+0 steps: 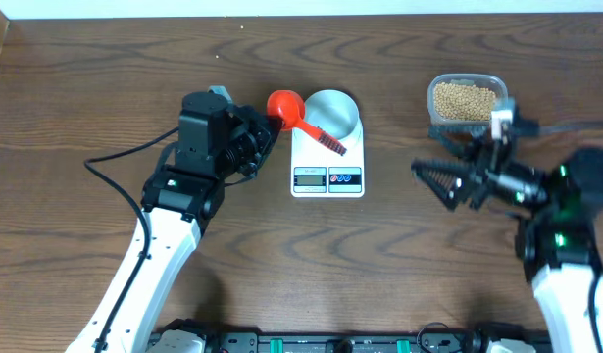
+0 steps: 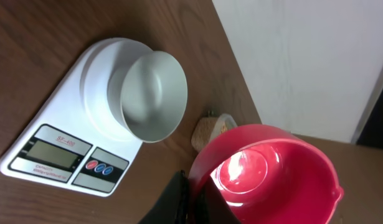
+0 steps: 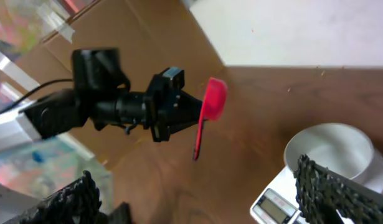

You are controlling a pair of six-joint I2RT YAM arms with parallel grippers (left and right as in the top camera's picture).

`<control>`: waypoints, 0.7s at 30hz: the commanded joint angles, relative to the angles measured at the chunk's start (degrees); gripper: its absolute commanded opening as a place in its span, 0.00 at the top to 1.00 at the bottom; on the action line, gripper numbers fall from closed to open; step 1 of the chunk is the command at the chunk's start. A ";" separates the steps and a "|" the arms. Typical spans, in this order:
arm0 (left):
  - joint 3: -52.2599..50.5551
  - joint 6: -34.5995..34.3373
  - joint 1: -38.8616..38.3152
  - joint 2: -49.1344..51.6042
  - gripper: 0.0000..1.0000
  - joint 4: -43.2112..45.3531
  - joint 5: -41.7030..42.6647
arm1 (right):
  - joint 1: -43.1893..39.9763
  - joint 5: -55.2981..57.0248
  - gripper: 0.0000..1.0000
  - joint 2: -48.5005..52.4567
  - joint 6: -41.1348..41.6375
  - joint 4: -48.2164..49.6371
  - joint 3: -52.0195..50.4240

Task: Scoop item into bowl and weigh 50g on scale

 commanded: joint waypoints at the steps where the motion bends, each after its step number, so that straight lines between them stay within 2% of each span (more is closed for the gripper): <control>1: 0.94 -3.61 -1.51 0.55 0.93 0.11 -4.52 | 3.02 -1.36 0.01 6.71 2.01 -0.09 3.08; 6: 0.94 -3.96 -3.41 0.96 0.93 0.09 -9.07 | 9.44 10.08 0.01 13.46 11.93 -0.09 3.76; 11: 0.92 -4.15 -4.48 2.23 0.93 0.07 -10.49 | 13.09 19.93 0.01 14.95 10.88 0.57 3.74; 15: 0.83 -8.07 -4.81 4.13 0.93 -2.19 -10.45 | 14.58 20.81 0.01 14.95 15.98 1.09 3.74; 18: 0.83 -11.41 -5.27 5.62 0.93 -4.96 -9.62 | 16.59 20.76 0.08 14.95 10.03 1.05 3.74; 21: 0.83 -11.45 -5.70 6.64 0.93 -5.09 -7.21 | 19.39 20.90 0.16 15.08 4.70 -0.42 3.72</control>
